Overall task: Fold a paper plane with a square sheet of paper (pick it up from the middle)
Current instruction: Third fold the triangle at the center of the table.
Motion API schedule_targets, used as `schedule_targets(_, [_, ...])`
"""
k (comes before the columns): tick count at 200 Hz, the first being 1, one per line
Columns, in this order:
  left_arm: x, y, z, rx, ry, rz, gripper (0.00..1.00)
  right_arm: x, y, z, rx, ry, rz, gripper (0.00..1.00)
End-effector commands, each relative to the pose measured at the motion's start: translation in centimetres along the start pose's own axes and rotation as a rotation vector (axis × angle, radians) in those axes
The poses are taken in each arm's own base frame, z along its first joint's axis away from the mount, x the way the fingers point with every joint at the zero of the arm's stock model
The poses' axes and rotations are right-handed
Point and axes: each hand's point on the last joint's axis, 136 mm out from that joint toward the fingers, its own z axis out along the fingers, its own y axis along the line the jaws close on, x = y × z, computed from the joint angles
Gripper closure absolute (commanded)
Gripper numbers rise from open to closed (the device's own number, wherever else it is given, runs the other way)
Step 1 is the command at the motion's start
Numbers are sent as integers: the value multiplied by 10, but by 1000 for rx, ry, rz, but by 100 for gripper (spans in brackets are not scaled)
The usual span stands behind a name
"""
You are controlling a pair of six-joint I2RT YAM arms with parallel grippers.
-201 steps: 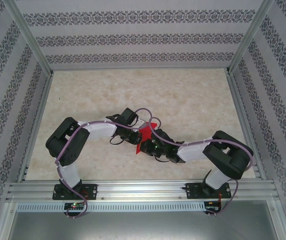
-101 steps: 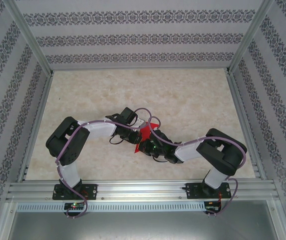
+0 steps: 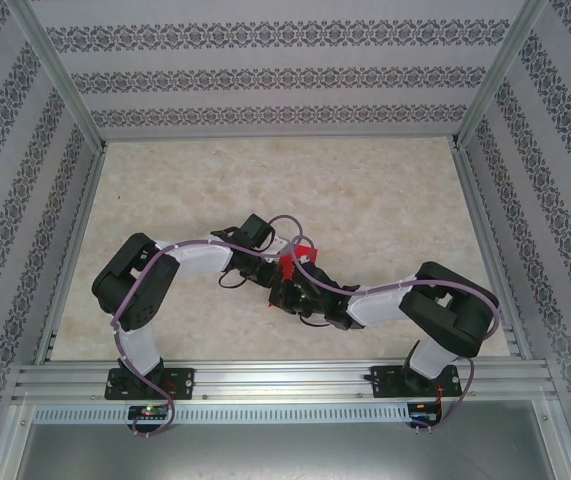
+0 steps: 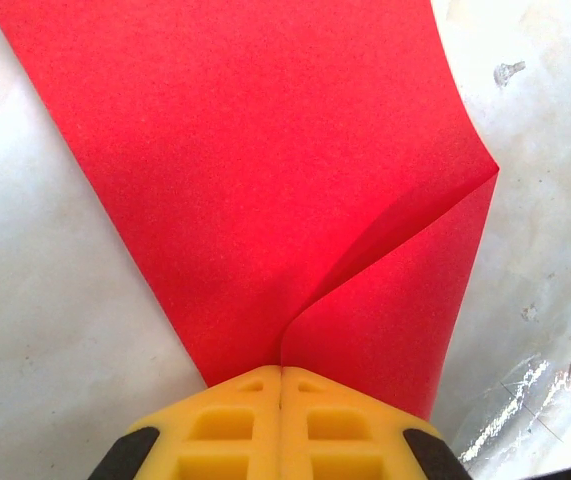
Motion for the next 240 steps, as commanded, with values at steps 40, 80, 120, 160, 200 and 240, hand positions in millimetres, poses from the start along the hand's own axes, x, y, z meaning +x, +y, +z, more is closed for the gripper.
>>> schedule_targets(40, [17, 17, 9, -40, 67, -35, 95, 10, -29, 17, 88, 21, 46, 92])
schedule_targets(80, [16, 17, 8, -45, 66, -34, 96, 3, -3, 6, 24, 3, 20, 92])
schedule_targets(120, [15, 17, 9, -43, 66, -34, 96, 6, 15, 0, -18, 5, 0, 91])
schedule_targets(160, [15, 16, 9, -38, 70, -35, 96, 16, -9, 18, 70, 41, 30, 92])
schedule_targets(200, [15, 17, 8, -43, 68, -34, 95, 25, -37, 25, 191, 81, 49, 93])
schedule_targets(240, [14, 16, 8, -43, 66, -32, 96, 4, -7, -5, 121, 1, 2, 91])
